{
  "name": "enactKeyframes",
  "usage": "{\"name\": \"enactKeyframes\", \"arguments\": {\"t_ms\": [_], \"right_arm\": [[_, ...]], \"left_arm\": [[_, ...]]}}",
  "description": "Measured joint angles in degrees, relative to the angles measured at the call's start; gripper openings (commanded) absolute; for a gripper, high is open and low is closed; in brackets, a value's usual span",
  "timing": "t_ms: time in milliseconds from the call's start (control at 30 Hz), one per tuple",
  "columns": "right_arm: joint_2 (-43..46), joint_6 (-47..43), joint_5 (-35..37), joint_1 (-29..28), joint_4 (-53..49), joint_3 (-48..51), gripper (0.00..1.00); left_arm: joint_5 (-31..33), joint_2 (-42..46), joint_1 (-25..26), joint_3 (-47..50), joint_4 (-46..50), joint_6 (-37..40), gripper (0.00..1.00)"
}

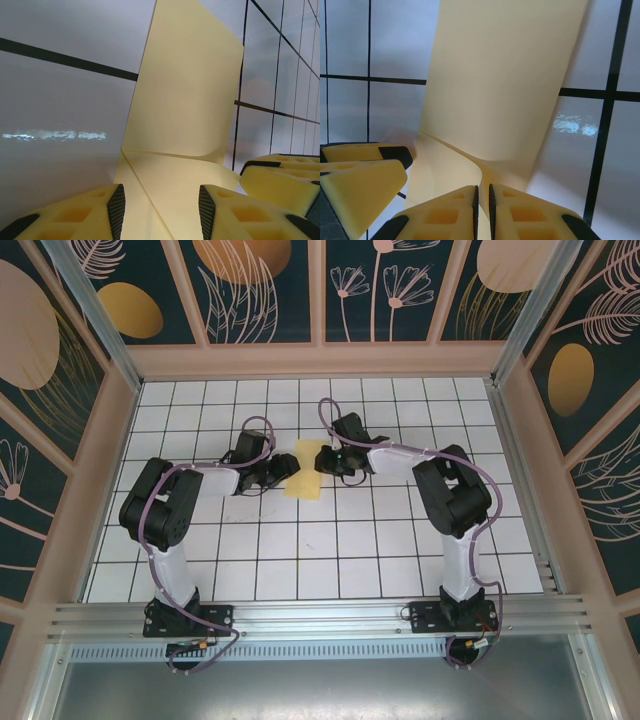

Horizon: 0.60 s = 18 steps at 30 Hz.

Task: Fold a paper plane with a square sheet of paper (pick it up from the middle)
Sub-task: Fold the triangle a second time at the center of the table.

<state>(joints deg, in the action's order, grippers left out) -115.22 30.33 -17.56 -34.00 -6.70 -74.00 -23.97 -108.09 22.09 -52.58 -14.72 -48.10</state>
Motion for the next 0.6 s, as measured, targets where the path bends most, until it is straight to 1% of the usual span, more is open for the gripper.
{"name": "enactKeyframes", "arguments": {"t_ms": [133,367,600], "right_arm": [[0.0,0.0,1.1,-0.3,-0.5,-0.3,0.25],[-0.1,0.0,1.3,-0.3,-0.8,-1.0,0.35],[-0.1,-0.4,-0.3,-0.3,0.4,-1.0,0.36]], "left_arm": [[0.0,-0.1,0.0,0.0,0.0,0.0,0.46],[0.0,-0.1,0.0,0.0,0.0,0.0,0.46],[0.0,-0.1,0.0,0.0,0.0,0.0,0.47]]}}
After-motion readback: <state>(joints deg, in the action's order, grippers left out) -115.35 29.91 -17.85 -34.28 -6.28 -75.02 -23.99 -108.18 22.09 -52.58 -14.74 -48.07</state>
